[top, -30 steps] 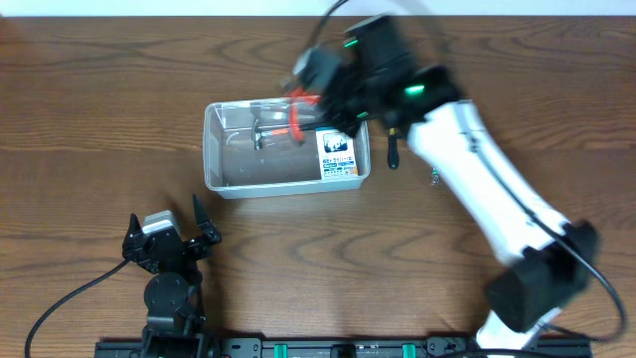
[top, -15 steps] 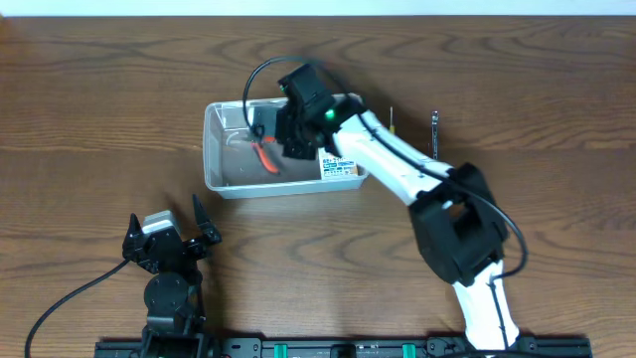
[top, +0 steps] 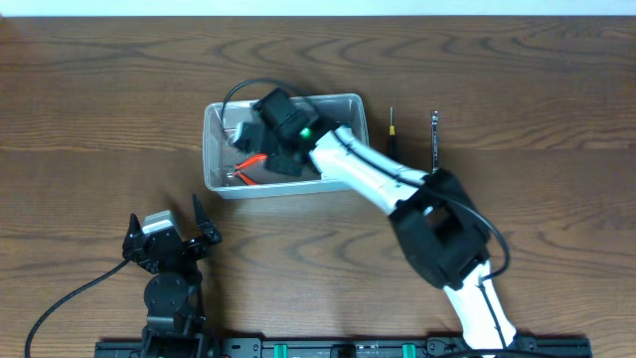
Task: Pack container
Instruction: 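Carry the pliers into the container and release them, then grasp the silver wrench with the right gripper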
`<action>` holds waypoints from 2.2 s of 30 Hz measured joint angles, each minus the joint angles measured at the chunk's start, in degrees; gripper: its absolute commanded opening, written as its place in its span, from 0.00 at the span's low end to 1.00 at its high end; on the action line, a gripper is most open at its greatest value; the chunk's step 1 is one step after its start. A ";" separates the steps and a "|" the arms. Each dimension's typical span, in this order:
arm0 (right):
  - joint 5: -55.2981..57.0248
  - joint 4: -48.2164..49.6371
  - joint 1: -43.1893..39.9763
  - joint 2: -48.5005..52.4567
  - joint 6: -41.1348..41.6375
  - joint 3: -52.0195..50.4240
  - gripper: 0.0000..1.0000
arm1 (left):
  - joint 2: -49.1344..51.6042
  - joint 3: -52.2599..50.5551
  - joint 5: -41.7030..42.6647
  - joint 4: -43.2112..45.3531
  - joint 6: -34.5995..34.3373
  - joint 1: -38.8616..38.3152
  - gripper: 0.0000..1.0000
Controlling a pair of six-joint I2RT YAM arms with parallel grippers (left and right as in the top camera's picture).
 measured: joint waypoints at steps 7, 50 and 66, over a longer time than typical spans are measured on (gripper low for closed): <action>1.79 -14.53 -14.12 -14.19 12.09 2.93 0.43 | 0.00 0.00 0.00 -0.02 0.00 0.00 0.98; -3.13 -19.69 -38.32 -5.99 43.25 -13.51 0.26 | 0.00 0.00 0.00 -0.02 0.00 0.00 0.98; -2.27 -18.03 -37.24 -5.44 44.98 -13.84 0.01 | 0.00 0.00 0.00 -0.02 0.00 0.00 0.98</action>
